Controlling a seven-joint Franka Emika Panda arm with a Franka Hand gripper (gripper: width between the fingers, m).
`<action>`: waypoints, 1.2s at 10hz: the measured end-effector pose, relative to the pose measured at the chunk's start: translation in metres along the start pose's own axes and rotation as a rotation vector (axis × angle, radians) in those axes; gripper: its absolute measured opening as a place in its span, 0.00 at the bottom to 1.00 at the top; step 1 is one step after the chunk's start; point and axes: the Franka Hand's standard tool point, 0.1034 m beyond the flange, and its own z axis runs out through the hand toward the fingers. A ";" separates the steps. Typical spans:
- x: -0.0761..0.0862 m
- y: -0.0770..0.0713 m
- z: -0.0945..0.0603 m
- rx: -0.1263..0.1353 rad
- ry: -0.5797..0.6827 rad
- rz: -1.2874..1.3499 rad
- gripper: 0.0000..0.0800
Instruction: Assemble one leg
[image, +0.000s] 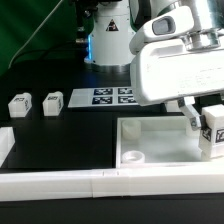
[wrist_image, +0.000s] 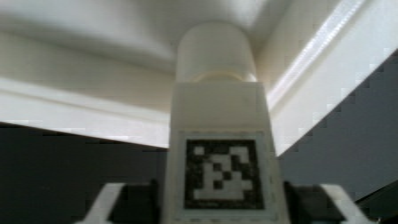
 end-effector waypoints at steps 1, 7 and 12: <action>0.000 0.000 0.000 0.000 0.000 -0.002 0.63; 0.000 0.000 0.000 0.000 0.000 -0.014 0.81; 0.000 0.000 0.000 0.000 0.000 -0.016 0.81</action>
Offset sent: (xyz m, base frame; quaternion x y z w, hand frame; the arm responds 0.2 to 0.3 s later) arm 0.0000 0.0000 0.0000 0.0000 0.0000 0.0000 1.0000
